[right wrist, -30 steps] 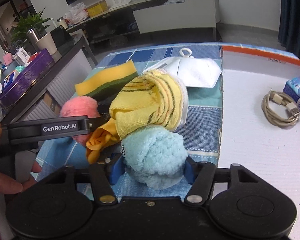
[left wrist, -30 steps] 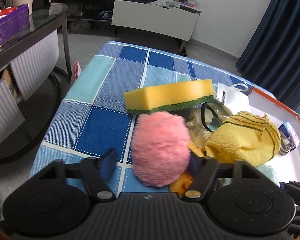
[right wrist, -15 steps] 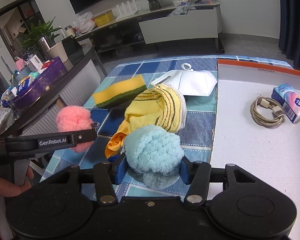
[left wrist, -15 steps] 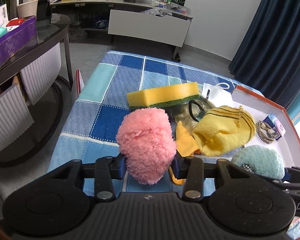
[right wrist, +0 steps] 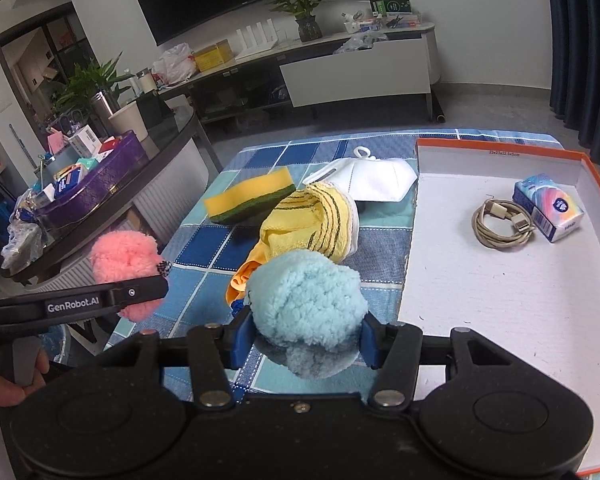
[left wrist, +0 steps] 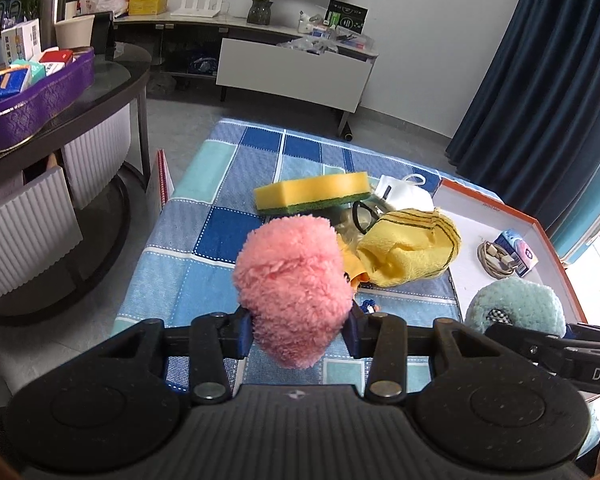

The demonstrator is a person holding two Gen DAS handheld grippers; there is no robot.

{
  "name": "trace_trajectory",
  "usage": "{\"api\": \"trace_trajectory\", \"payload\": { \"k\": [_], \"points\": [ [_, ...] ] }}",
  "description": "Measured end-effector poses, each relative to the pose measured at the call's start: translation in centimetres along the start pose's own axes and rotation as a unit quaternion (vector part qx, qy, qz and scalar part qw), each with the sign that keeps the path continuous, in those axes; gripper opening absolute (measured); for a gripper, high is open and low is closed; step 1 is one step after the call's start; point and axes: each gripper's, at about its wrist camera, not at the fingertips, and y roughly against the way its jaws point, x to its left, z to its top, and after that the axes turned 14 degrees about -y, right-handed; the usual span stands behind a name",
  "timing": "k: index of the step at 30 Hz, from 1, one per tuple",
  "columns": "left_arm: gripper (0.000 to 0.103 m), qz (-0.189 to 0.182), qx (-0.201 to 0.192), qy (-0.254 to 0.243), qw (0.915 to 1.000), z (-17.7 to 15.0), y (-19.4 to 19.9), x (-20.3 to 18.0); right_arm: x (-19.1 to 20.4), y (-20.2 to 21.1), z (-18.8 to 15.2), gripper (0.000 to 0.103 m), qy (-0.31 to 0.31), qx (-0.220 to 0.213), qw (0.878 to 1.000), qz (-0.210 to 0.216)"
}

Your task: Organize soft objects

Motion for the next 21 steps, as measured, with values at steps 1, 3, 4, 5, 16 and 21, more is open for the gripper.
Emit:
{"api": "trace_trajectory", "payload": {
  "k": [1, 3, 4, 5, 16, 21],
  "points": [
    [0.043, 0.0, 0.0, 0.001, 1.0, 0.0, 0.1, -0.1, 0.0, 0.2, 0.0, 0.063, 0.0, -0.002, 1.0, 0.0],
    [0.043, -0.002, -0.001, -0.001, 1.0, -0.1, 0.3, -0.4, -0.1, 0.5, 0.0, 0.063, -0.001, -0.005, 1.0, 0.001],
    [0.043, -0.003, -0.001, -0.003, 1.0, -0.1, 0.4, -0.6, -0.2, 0.7, 0.0, 0.063, -0.002, -0.006, 1.0, 0.002],
    [0.043, -0.003, -0.001, -0.004, 1.0, -0.2, 0.5, -0.8, -0.2, 0.9, 0.0, 0.063, -0.001, -0.007, 1.0, 0.002],
    [0.043, -0.01, -0.004, -0.013, 0.9998, -0.2, 0.8, -2.2, -0.8, 2.0, 0.0, 0.063, -0.004, -0.018, 1.0, -0.003],
    [0.043, -0.014, -0.007, -0.019, 0.9997, -0.2, 0.9, -2.7, -1.1, 2.4, 0.0, 0.063, -0.006, -0.023, 1.0, -0.008]
  ]
}}
